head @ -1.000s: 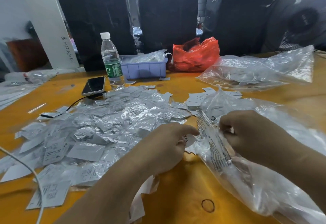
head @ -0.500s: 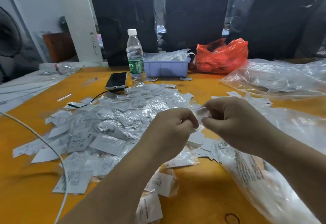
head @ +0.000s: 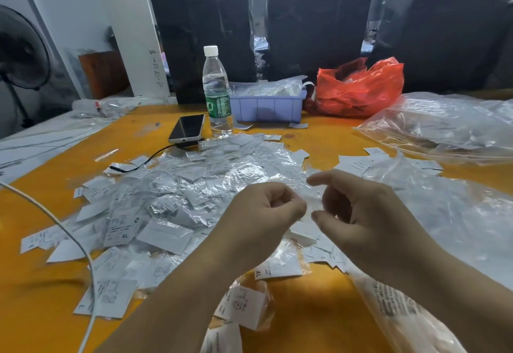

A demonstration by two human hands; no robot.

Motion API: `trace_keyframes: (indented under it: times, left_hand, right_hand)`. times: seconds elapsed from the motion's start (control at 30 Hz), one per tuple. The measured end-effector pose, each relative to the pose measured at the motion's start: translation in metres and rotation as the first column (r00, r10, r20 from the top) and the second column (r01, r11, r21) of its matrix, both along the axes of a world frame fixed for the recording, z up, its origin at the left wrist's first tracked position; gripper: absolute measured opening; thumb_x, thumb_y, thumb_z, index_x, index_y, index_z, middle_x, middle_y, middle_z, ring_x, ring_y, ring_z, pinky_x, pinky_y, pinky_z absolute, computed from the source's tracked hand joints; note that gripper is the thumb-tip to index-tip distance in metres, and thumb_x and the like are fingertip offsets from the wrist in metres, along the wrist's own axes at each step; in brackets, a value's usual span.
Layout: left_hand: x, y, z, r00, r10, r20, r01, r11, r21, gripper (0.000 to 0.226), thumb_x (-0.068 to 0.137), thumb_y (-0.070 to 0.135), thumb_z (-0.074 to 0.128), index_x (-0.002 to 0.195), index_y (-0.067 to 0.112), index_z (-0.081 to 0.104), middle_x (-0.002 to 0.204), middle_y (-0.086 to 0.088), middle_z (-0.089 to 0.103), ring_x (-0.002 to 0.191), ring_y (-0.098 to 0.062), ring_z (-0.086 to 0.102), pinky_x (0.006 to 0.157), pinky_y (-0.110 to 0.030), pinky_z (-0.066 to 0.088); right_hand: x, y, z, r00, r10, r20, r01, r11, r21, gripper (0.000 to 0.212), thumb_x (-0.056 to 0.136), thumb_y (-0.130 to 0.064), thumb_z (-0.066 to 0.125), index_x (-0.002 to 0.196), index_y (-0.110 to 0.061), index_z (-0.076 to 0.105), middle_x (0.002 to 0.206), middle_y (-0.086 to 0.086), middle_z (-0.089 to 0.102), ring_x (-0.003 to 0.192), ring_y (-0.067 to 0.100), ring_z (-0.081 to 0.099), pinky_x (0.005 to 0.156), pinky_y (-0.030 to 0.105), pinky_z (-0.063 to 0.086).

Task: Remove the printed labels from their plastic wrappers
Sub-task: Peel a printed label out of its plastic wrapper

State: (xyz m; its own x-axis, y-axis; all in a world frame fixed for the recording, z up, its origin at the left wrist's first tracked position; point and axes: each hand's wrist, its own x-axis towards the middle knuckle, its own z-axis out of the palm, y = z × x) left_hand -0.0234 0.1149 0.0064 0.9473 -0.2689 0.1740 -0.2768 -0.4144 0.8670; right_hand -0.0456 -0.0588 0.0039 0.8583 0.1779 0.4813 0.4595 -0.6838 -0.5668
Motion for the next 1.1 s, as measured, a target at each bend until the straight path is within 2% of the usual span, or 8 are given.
trace_keyframes:
  times: [0.13, 0.2, 0.27, 0.37, 0.47, 0.63, 0.93, 1.1]
  left_hand:
    - [0.0025, 0.0054, 0.0021, 0.995, -0.017, -0.097, 0.006, 0.993, -0.114, 0.017, 0.093, 0.016, 0.058, 0.085, 0.017, 0.073, 0.047, 0.016, 0.054, 0.039, 0.003, 0.047, 0.043, -0.009, 0.034]
    - [0.0036, 0.0063, 0.0024, 0.993, -0.026, -0.113, 0.011, 0.991, -0.131, 0.019, 0.093, 0.011, 0.054, 0.087, 0.013, 0.072, 0.040, 0.020, 0.047, 0.036, 0.006, 0.044, 0.038, -0.005, 0.029]
    - [0.0042, 0.0050, 0.0018, 0.993, -0.049, -0.110, 0.035, 0.991, -0.127, 0.019, 0.094, 0.012, 0.054, 0.088, 0.011, 0.072, 0.041, 0.020, 0.047, 0.037, 0.006, 0.046, 0.038, -0.004, 0.029]
    - [0.0043, 0.0017, -0.0001, 0.988, -0.095, -0.120, 0.081, 0.990, -0.115, 0.017, 0.095, 0.013, 0.056, 0.087, 0.007, 0.070, 0.043, 0.020, 0.049, 0.038, 0.007, 0.046, 0.039, -0.004, 0.030]
    - [0.0042, -0.0010, -0.0013, 0.983, -0.123, -0.139, 0.109, 0.989, -0.099, 0.017, 0.094, 0.018, 0.060, 0.086, 0.007, 0.071, 0.044, 0.020, 0.049, 0.036, 0.006, 0.044, 0.038, -0.004, 0.029]
    - [0.0040, -0.0003, 0.0007, 0.989, -0.085, -0.118, 0.073, 0.992, -0.105, 0.033, 0.088, 0.044, 0.064, 0.091, 0.012, 0.070, 0.041, 0.019, 0.041, 0.035, 0.002, 0.039, 0.039, -0.007, 0.028]
    - [0.0030, 0.0018, 0.0020, 0.986, -0.070, -0.149, 0.050, 0.989, -0.136, 0.011, 0.092, 0.018, 0.062, 0.089, 0.011, 0.070, 0.045, 0.017, 0.053, 0.036, 0.004, 0.045, 0.037, -0.005, 0.030]
    - [-0.0013, 0.0004, 0.0033, 0.990, -0.068, -0.126, 0.053, 0.991, -0.123, 0.008, 0.089, 0.015, 0.066, 0.089, 0.022, 0.070, 0.075, -0.001, 0.070, 0.043, 0.004, 0.052, 0.042, -0.007, 0.036]
  right_hand:
    - [0.0018, -0.0039, -0.0005, 0.988, 0.028, -0.155, -0.001, 0.985, 0.173, 0.044, 0.082, -0.029, 0.073, 0.122, -0.037, 0.055, 0.087, -0.019, 0.060, 0.069, 0.005, 0.059, 0.062, 0.019, 0.049]
    - [0.0007, -0.0031, 0.0006, 0.963, 0.098, -0.251, -0.036, 0.970, 0.241, 0.049, 0.075, -0.055, 0.068, 0.120, -0.037, 0.056, 0.090, -0.020, 0.064, 0.076, 0.005, 0.063, 0.063, 0.024, 0.053]
    - [0.0003, -0.0025, 0.0012, 0.945, 0.162, -0.285, -0.068, 0.947, 0.315, 0.053, 0.067, -0.065, 0.060, 0.108, -0.031, 0.064, 0.083, -0.010, 0.069, 0.072, 0.010, 0.066, 0.064, 0.032, 0.056]
    - [0.0000, 0.0001, 0.0002, 0.945, 0.204, -0.255, -0.105, 0.929, 0.356, 0.036, 0.072, -0.056, 0.062, 0.086, -0.025, 0.072, 0.072, -0.001, 0.070, 0.065, 0.013, 0.065, 0.061, 0.033, 0.055]
    - [0.0038, -0.0016, -0.0022, 0.963, 0.182, -0.198, -0.095, 0.919, 0.382, 0.011, 0.085, -0.027, 0.067, 0.076, -0.024, 0.073, 0.066, -0.001, 0.068, 0.059, 0.010, 0.062, 0.056, 0.025, 0.052]
    - [0.0074, -0.0044, -0.0040, 0.971, 0.128, -0.204, -0.038, 0.918, 0.396, 0.018, 0.087, -0.022, 0.067, 0.069, -0.019, 0.070, 0.059, -0.001, 0.063, 0.052, 0.007, 0.056, 0.053, 0.019, 0.044]
    - [0.0054, -0.0047, 0.0025, 0.966, 0.149, -0.212, -0.011, 0.840, 0.543, 0.022, 0.088, -0.017, 0.067, 0.068, -0.007, 0.064, 0.054, -0.001, 0.056, 0.050, 0.012, 0.051, 0.049, 0.022, 0.044]
    - [0.0066, -0.0034, 0.0017, 0.956, 0.180, -0.230, -0.001, 0.791, 0.611, 0.013, 0.093, -0.009, 0.060, 0.083, -0.002, 0.065, 0.069, 0.010, 0.069, 0.055, 0.022, 0.059, 0.053, 0.029, 0.049]
